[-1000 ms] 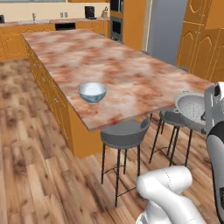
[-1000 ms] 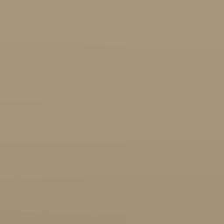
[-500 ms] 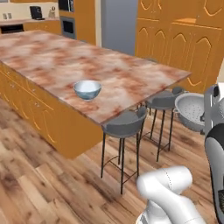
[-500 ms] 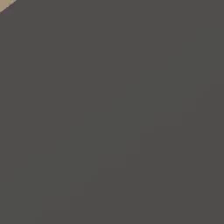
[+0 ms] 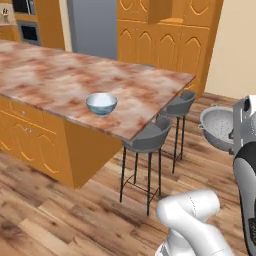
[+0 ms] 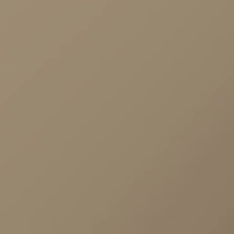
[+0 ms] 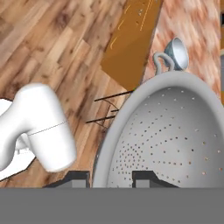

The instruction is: Open the cabinet and setup a tea strainer by placing it in the bowl upright.

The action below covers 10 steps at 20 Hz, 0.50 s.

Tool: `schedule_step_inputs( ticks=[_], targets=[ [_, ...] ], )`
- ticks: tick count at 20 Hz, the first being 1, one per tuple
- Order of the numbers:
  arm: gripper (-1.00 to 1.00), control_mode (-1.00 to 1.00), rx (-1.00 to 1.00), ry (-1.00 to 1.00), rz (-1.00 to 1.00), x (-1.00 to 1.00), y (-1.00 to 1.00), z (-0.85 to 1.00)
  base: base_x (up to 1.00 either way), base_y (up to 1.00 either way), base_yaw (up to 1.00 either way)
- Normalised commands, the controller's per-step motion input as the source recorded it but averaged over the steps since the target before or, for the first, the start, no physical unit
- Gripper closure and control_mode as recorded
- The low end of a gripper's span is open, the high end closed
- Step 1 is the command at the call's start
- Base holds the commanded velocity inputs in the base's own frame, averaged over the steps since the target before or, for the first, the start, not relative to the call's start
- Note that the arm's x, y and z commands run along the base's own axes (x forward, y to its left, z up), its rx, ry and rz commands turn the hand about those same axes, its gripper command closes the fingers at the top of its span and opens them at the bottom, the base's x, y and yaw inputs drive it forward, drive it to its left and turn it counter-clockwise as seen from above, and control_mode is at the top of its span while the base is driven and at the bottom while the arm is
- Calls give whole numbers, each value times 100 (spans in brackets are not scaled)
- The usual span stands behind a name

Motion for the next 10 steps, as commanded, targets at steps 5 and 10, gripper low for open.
schedule_step_inputs(
  ticks=[5,10],
  targets=[
    [100,100,0,0,0,0,0,0,0,100,-45],
    [100,100,0,0,0,0,0,0,3,85,-63]
  ],
)
